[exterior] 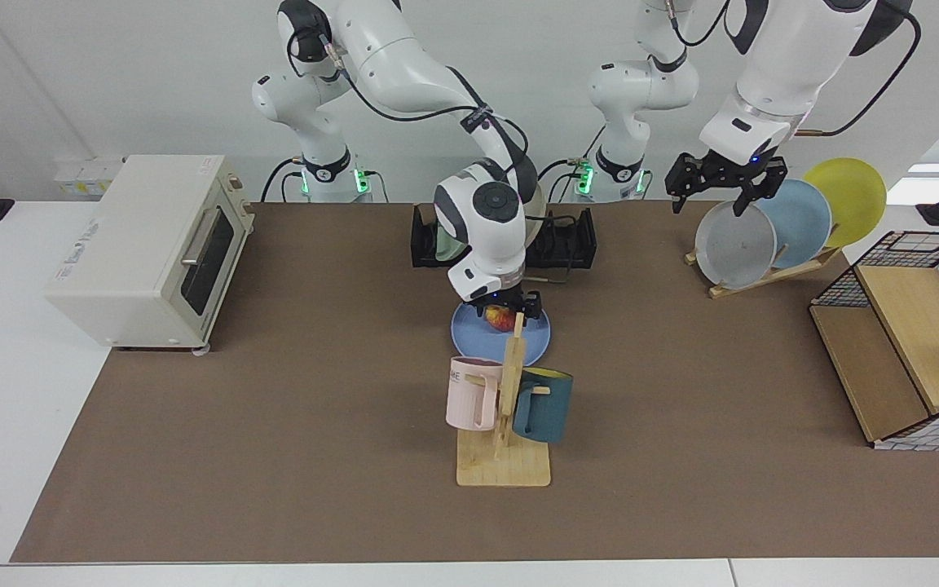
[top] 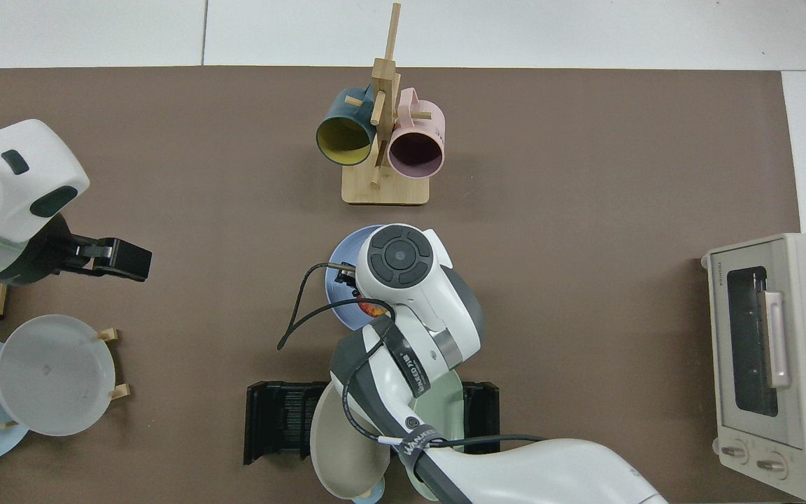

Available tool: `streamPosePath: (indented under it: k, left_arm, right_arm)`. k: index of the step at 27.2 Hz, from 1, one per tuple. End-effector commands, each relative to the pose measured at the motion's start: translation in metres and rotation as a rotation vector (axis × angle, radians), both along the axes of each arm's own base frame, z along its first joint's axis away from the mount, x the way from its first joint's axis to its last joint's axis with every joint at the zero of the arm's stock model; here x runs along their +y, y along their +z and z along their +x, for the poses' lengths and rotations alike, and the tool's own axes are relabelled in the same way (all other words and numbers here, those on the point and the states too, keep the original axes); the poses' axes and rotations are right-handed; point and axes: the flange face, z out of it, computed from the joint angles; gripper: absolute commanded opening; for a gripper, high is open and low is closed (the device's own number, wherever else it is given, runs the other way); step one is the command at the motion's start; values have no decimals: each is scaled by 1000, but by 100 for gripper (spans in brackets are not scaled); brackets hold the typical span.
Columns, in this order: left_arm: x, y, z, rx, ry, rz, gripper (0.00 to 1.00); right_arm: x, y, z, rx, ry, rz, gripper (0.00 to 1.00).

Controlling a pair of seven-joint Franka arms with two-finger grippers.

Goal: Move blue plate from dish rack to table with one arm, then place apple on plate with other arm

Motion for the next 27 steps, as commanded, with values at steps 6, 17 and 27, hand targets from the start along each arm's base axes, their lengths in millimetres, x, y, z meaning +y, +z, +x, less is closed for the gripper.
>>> streamPosePath:
  k: [6, 17, 27]
  left_arm:
    - [3, 8, -3, -2, 12, 8, 100]
    - [3, 8, -3, -2, 12, 8, 100]
    - [3, 8, -3, 0, 12, 8, 100]
  right_arm:
    - [-19, 95, 2, -60, -44, 86, 100]
    - [-114, 152, 30, -69, 88, 64, 100]
    - [-216, 180, 28, -38, 281, 8, 100]
